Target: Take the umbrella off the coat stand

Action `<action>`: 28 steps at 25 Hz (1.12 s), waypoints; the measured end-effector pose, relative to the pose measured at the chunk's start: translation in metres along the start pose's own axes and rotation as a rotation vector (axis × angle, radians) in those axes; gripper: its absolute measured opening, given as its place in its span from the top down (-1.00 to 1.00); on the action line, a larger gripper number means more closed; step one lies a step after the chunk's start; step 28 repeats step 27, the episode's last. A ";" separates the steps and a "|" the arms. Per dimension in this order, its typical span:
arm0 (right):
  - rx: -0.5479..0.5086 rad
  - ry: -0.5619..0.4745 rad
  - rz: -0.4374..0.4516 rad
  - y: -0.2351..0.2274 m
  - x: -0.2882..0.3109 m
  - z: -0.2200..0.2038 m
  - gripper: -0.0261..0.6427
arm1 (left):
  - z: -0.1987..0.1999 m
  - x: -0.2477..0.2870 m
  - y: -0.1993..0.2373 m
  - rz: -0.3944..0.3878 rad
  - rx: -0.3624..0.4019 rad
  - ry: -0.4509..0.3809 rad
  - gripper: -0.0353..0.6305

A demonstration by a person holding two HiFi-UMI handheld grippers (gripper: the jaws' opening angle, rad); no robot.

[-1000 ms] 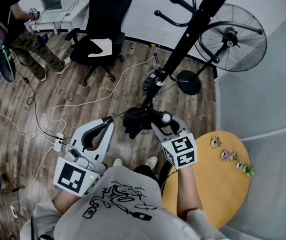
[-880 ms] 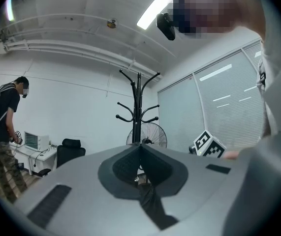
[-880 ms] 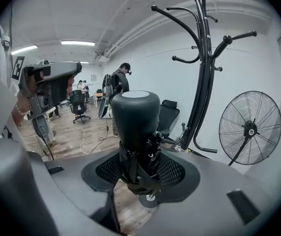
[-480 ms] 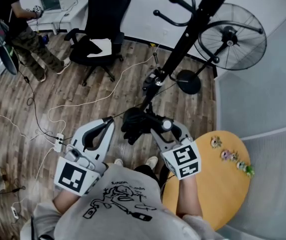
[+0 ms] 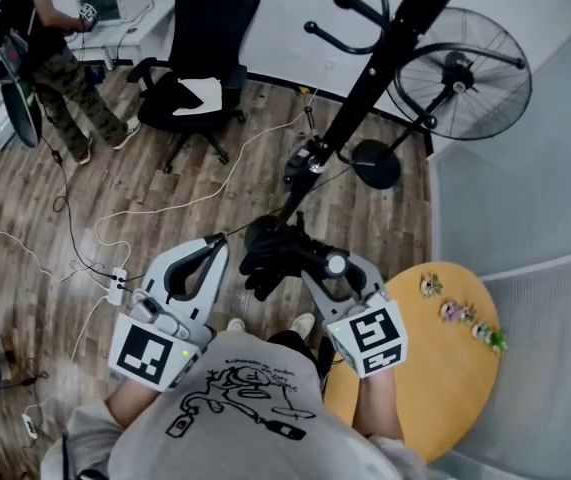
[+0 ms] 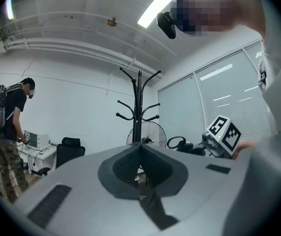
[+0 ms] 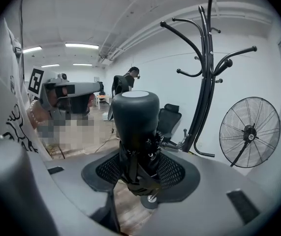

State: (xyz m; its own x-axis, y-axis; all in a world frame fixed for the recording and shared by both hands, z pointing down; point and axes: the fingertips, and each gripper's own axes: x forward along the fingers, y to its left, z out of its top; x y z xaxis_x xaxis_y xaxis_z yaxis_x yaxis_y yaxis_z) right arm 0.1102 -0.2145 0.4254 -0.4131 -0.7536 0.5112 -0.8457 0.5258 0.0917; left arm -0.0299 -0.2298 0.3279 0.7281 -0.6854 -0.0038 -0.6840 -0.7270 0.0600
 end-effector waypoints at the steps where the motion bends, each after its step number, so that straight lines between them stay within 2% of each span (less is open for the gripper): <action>1: -0.004 0.006 0.001 0.001 -0.001 -0.001 0.29 | 0.000 0.000 -0.001 -0.001 -0.001 0.000 0.87; 28: -0.009 -0.023 0.010 0.003 -0.009 -0.004 0.29 | -0.002 -0.003 -0.009 -0.007 0.006 0.012 0.87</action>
